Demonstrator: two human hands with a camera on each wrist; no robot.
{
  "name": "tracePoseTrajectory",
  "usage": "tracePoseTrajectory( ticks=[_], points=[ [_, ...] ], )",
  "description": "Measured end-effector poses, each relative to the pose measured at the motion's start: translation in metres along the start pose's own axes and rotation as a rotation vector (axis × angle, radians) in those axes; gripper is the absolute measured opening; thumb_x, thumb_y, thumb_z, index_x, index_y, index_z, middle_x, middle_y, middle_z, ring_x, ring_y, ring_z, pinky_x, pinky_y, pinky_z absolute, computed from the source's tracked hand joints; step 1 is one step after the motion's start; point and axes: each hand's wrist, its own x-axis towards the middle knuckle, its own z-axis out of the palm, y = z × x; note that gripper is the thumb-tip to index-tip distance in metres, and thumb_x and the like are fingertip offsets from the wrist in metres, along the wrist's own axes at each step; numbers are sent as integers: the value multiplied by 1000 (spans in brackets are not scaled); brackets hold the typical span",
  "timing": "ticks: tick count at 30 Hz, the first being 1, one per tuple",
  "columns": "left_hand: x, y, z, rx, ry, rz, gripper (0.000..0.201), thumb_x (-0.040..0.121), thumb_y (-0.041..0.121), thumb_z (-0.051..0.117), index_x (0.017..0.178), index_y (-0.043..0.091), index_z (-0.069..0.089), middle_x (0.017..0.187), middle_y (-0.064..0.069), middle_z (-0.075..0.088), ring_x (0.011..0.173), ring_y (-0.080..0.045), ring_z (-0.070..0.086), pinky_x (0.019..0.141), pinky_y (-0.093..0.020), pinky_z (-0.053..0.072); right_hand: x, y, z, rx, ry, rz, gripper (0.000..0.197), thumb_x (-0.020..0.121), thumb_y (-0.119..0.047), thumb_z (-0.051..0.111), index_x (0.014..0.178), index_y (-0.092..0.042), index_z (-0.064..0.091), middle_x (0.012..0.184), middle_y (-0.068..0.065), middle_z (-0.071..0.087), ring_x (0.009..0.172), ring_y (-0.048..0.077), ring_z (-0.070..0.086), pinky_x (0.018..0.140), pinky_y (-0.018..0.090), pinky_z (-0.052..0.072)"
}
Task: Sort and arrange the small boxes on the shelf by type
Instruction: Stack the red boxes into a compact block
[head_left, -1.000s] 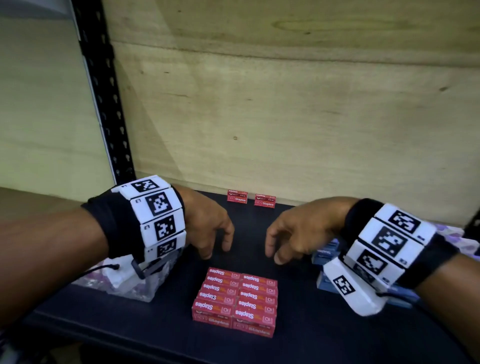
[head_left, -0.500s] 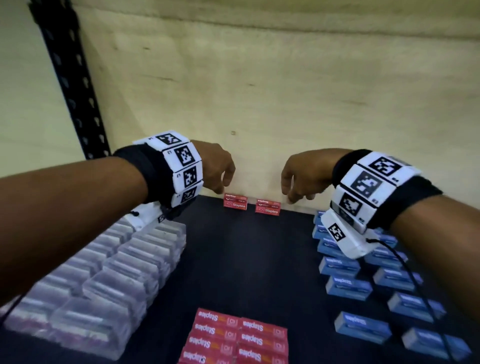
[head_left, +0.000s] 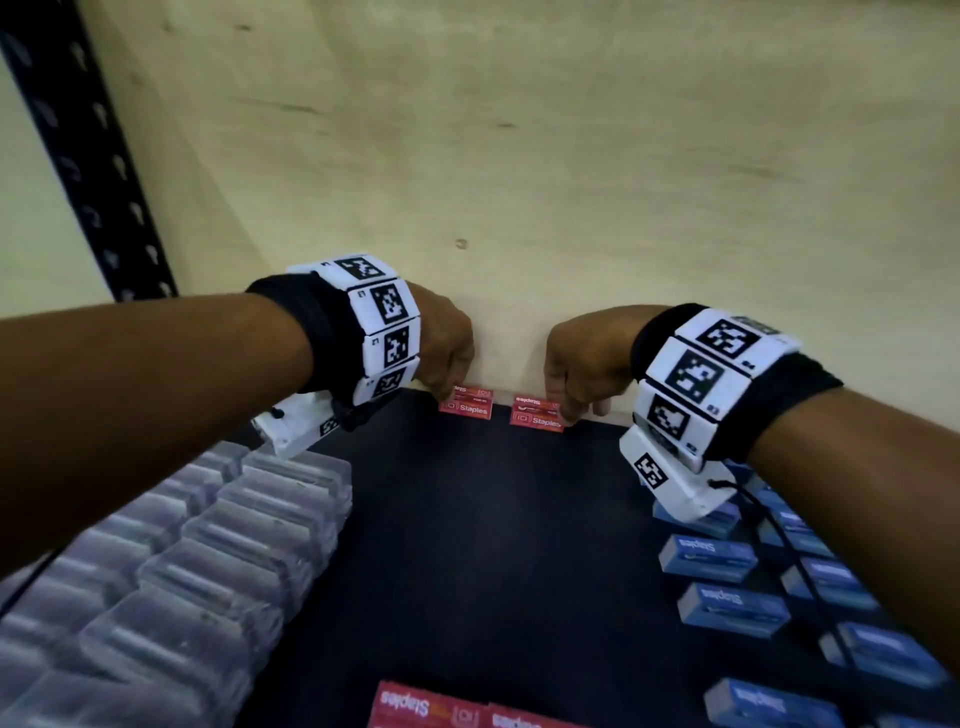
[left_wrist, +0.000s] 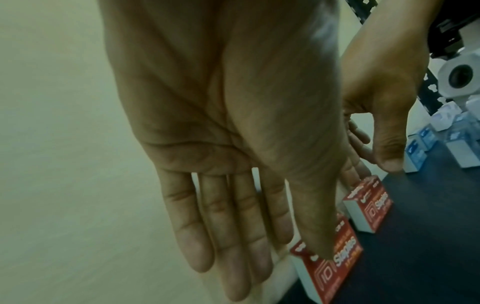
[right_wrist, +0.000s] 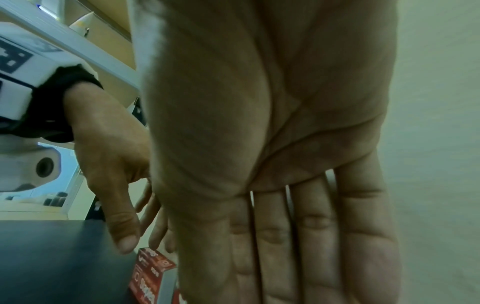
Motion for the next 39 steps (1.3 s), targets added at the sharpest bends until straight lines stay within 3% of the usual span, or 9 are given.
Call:
tracePoseTrajectory(
  ticks=[3, 6, 8, 11, 15, 18, 25, 31, 39],
  points=[
    [2, 0, 3, 11, -8, 19, 17, 88, 26, 69, 104, 22, 70, 93, 5, 67, 77, -9, 56, 73, -23, 45, 4, 0, 0, 12, -17, -18, 24, 91, -14, 69, 113, -7, 72, 67, -7, 58, 69, 9, 60, 51, 15, 44],
    [-2, 0, 2, 10, -3, 35, 13, 87, 22, 70, 100, 20, 72, 86, 6, 66, 67, -4, 53, 60, -19, 43, 2, -2, 1, -32, -3, -23, 26, 90, -17, 70, 114, -7, 71, 68, -6, 58, 81, 14, 60, 59, 19, 44],
    [-8, 0, -1, -13, -39, 70, 12, 88, 15, 69, 99, 15, 73, 80, 10, 64, 63, 0, 54, 51, -10, 42, -2, -3, 1, -64, 0, -38, 24, 90, -18, 70, 112, -8, 71, 68, -7, 58, 75, 13, 58, 64, 23, 45],
    [-24, 4, -6, -85, -115, 99, 13, 86, 4, 66, 95, 11, 74, 75, 11, 65, 55, 6, 56, 46, -4, 41, -16, -2, 5, -85, 16, -75, 21, 89, -21, 70, 108, -14, 71, 89, -3, 68, 85, 15, 63, 72, 26, 51],
    [-54, 21, -1, -96, -135, 129, 16, 87, 5, 62, 92, 16, 72, 91, 0, 72, 67, -4, 57, 61, -16, 47, -45, -5, 19, -16, -4, -138, 11, 87, -23, 71, 98, -21, 72, 88, -7, 68, 78, 12, 61, 67, 25, 48],
    [-81, 35, 7, -94, -181, 140, 19, 89, 9, 62, 102, 18, 73, 89, 10, 68, 71, -1, 56, 73, -22, 51, -73, -12, 29, 20, -46, -180, 9, 88, -24, 69, 98, -23, 69, 77, -14, 58, 72, 7, 54, 60, 23, 40],
    [-137, 58, 27, -50, -195, 171, 17, 91, 32, 65, 104, 22, 70, 99, 7, 71, 70, 0, 55, 62, -13, 44, -127, -26, 49, 59, -121, -217, 11, 90, -29, 68, 101, -26, 66, 77, -15, 56, 67, 1, 49, 60, 18, 40],
    [-160, 73, 31, -29, -240, 171, 24, 93, 38, 62, 110, 22, 65, 80, 17, 58, 64, 4, 50, 57, -11, 37, -150, -31, 62, 80, -148, -228, 7, 91, -32, 68, 97, -28, 66, 79, -16, 58, 69, 0, 50, 66, 21, 43],
    [-173, 74, 34, -68, -333, 167, 23, 94, 28, 60, 117, 23, 60, 99, 14, 66, 85, -4, 59, 72, -17, 45, -161, -29, 66, 112, -194, -266, 23, 89, -39, 69, 110, -28, 69, 81, -20, 61, 72, -5, 52, 68, 18, 40]
  ],
)
